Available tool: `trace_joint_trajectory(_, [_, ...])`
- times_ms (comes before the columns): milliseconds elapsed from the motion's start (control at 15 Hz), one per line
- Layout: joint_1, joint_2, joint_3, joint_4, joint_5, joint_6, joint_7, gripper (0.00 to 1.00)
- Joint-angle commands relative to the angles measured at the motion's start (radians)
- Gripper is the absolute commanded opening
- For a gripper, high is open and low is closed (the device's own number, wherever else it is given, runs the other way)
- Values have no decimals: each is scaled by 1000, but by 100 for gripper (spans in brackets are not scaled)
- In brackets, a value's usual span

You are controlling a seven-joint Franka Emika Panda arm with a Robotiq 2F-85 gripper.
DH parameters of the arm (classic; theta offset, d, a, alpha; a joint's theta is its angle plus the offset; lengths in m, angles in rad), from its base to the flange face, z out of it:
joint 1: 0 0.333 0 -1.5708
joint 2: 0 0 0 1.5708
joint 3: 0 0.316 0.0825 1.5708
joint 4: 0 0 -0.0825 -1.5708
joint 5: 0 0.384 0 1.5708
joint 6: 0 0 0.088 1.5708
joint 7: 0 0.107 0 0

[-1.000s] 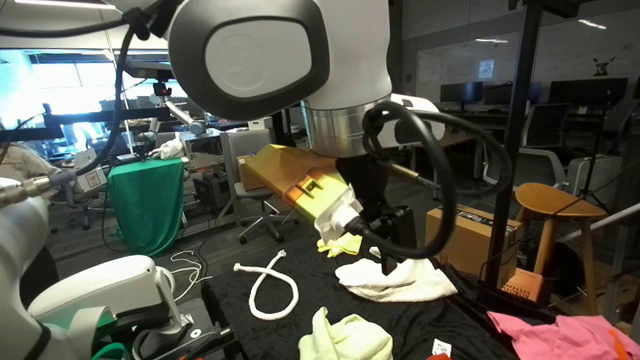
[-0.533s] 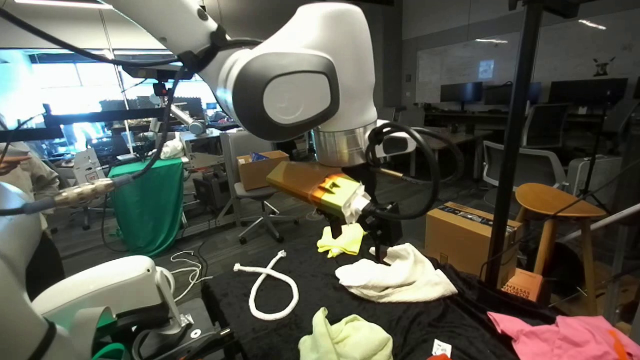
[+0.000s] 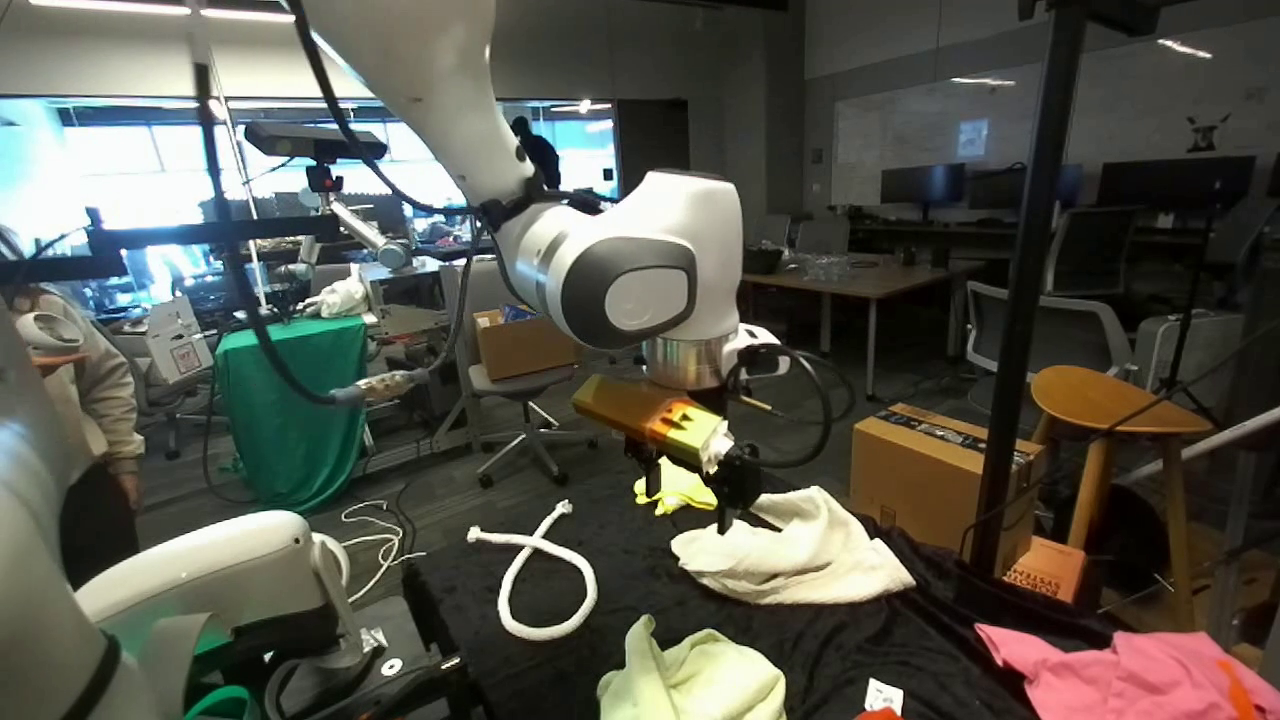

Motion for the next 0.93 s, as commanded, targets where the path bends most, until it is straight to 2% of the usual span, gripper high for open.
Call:
trace_joint_trajectory(0, [-42, 137, 79, 93, 76, -23, -76, 100])
trace_joint_trajectory(333, [-73, 241, 158, 100, 26, 13, -58, 100])
trace_joint_trajectory(867, [-63, 335, 259, 72, -22, 120, -43, 100])
